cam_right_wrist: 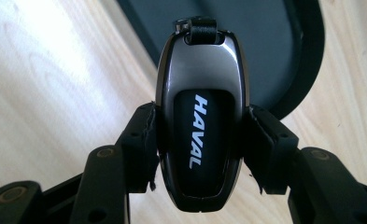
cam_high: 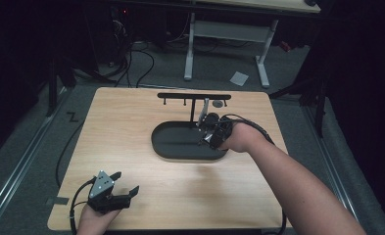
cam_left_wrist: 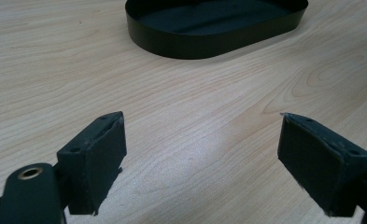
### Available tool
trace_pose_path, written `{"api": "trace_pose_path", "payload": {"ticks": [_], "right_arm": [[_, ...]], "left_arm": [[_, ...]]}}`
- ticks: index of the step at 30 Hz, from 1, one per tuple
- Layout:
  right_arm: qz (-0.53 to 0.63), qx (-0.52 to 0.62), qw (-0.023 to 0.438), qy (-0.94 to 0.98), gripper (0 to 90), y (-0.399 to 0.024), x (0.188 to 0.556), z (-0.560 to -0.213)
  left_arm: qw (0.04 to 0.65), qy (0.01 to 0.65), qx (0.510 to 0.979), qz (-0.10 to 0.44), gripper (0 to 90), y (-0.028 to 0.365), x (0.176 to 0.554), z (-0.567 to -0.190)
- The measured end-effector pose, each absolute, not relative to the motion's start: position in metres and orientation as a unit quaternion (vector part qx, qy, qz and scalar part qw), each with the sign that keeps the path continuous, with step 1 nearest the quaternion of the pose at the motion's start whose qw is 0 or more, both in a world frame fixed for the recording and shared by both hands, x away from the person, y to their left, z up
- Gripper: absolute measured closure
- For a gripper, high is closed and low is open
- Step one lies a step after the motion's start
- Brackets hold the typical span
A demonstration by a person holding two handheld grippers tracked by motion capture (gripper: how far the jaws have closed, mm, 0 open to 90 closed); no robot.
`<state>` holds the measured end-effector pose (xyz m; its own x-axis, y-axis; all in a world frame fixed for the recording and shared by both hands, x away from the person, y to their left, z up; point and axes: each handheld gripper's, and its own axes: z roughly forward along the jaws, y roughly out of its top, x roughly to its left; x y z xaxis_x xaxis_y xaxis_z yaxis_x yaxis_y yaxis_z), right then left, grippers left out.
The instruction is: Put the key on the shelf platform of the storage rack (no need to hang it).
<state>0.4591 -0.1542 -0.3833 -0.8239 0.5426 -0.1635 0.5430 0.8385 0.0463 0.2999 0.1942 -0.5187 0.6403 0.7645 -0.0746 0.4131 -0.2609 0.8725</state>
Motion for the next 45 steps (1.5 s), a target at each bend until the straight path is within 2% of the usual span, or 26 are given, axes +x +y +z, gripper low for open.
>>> {"api": "trace_pose_path", "payload": {"ticks": [11,33,45], "right_arm": [[0.005,0.283,0.088,0.955,48.9,-0.135,0.481,-0.394],[0.021,0.281,0.097,0.955,48.9,-0.117,0.499,-0.402],[-0.008,0.283,0.087,0.955,48.9,-0.117,0.504,-0.441]], "left_arm": [[0.473,0.379,0.773,0.186,16.1,0.194,0.300,-0.518],[0.471,0.377,0.776,0.183,16.1,0.193,0.300,-0.519],[0.472,0.378,0.775,0.182,16.1,0.194,0.300,-0.519]]}}
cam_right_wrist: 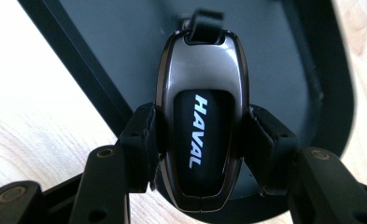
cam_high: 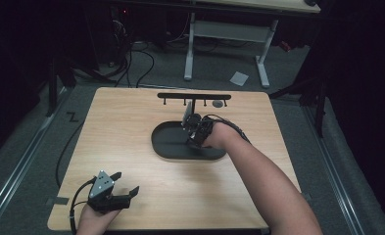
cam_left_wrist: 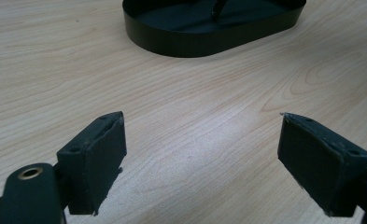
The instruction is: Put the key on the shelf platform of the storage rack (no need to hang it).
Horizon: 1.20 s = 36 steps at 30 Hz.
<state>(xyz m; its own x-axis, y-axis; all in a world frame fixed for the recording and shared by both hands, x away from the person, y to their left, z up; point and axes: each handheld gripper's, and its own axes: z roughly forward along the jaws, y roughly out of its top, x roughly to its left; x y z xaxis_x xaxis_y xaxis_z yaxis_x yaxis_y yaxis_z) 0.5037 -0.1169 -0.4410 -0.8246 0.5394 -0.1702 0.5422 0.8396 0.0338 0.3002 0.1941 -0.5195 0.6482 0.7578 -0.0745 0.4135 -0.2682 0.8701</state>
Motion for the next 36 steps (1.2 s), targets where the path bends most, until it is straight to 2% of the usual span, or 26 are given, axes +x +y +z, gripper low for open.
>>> {"api": "trace_pose_path", "payload": {"ticks": [17,36], "right_arm": [[-0.024,0.296,0.082,0.951,48.8,-0.134,0.504,-0.472],[-0.016,0.315,0.063,0.947,48.3,-0.140,0.513,-0.486]], "left_arm": [[0.472,0.376,0.777,0.180,16.1,0.193,0.300,-0.520],[0.470,0.376,0.779,0.177,16.1,0.193,0.300,-0.521]]}}
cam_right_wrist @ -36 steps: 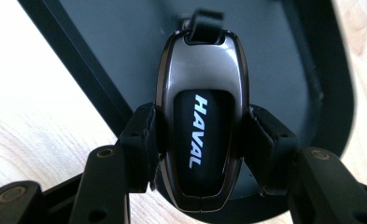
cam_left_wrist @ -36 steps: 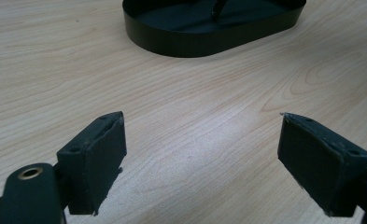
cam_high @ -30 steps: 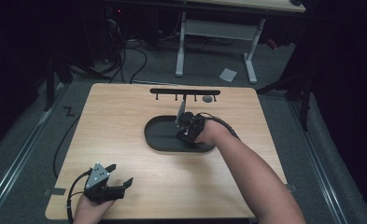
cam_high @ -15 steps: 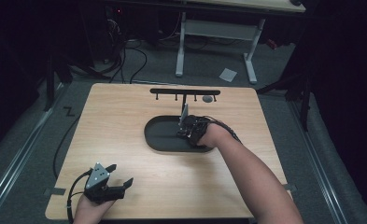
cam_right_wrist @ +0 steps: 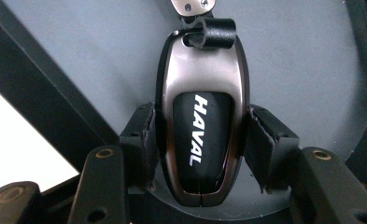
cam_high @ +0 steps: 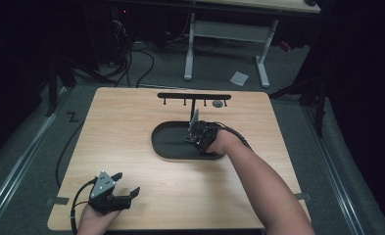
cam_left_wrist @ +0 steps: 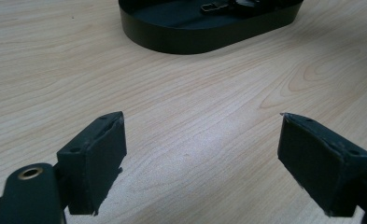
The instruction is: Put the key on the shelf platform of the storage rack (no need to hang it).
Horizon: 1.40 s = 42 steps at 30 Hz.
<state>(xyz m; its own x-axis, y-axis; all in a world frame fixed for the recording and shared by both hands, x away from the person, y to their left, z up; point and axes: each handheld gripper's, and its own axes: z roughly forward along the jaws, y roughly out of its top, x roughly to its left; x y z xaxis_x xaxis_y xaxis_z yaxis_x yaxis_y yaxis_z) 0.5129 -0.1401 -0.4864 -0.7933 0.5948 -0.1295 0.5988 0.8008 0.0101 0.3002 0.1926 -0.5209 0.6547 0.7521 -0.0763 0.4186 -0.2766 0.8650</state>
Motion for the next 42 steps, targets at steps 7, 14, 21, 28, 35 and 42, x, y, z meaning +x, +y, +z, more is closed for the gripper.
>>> {"api": "trace_pose_path", "payload": {"ticks": [7,14,21,28,35,42], "right_arm": [[-0.006,0.329,0.062,0.942,42.6,-0.144,0.515,-0.488],[0.003,0.333,0.067,0.941,36.0,-0.145,0.511,-0.480],[0.018,0.329,0.080,0.941,34.3,-0.147,0.503,-0.470],[0.033,0.325,0.093,0.941,33.1,-0.148,0.494,-0.460],[0.051,0.324,0.116,0.938,32.5,-0.153,0.486,-0.450],[0.087,0.333,0.127,0.930,30.7,-0.163,0.474,-0.441]], "left_arm": [[0.469,0.374,0.780,0.177,16.1,0.192,0.300,-0.521],[0.469,0.375,0.779,0.178,16.1,0.191,0.301,-0.521],[0.466,0.373,0.783,0.178,16.1,0.191,0.299,-0.522],[0.463,0.375,0.783,0.179,16.1,0.191,0.298,-0.523],[0.463,0.376,0.783,0.179,16.1,0.191,0.298,-0.523],[0.461,0.373,0.785,0.178,16.1,0.188,0.299,-0.523]]}}
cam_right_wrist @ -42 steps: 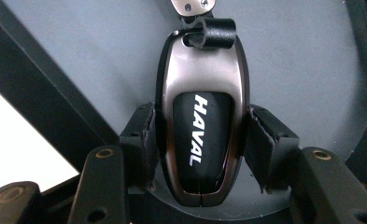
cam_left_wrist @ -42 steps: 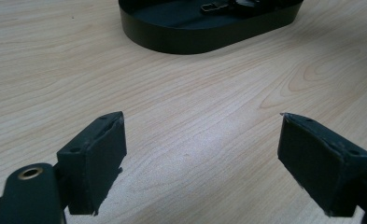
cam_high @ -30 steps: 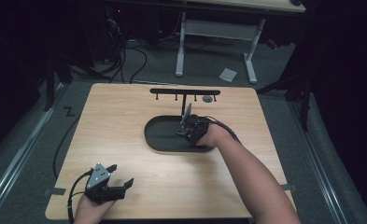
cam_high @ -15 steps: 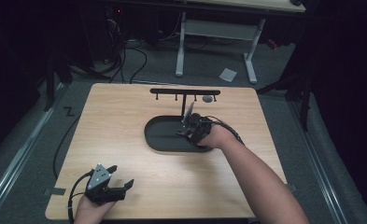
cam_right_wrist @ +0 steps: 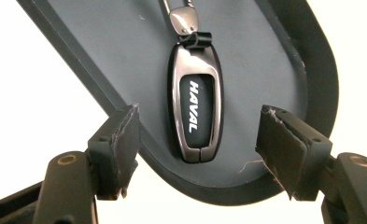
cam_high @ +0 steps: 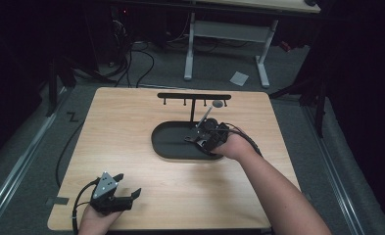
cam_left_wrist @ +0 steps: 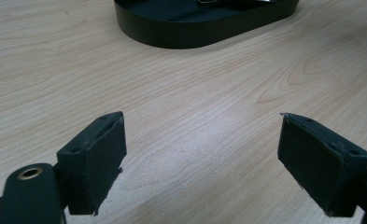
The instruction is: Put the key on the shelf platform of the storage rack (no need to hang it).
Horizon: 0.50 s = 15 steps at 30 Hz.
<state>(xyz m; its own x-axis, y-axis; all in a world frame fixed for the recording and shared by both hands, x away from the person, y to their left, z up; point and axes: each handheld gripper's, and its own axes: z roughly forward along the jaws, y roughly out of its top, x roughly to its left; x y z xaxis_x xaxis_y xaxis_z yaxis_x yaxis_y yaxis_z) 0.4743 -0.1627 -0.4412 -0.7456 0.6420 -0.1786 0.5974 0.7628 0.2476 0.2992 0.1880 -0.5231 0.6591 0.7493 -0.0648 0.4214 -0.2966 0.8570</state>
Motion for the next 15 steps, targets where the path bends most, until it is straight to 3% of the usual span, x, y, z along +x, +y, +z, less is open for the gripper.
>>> {"api": "trace_pose_path", "payload": {"ticks": [8,15], "right_arm": [[0.126,0.356,0.145,0.915,30.3,-0.181,0.462,-0.437],[0.148,0.358,0.172,0.906,21.4,-0.192,0.438,-0.440]], "left_arm": [[0.461,0.374,0.785,0.178,16.1,0.188,0.300,-0.523],[0.459,0.375,0.785,0.179,16.0,0.187,0.299,-0.524]]}}
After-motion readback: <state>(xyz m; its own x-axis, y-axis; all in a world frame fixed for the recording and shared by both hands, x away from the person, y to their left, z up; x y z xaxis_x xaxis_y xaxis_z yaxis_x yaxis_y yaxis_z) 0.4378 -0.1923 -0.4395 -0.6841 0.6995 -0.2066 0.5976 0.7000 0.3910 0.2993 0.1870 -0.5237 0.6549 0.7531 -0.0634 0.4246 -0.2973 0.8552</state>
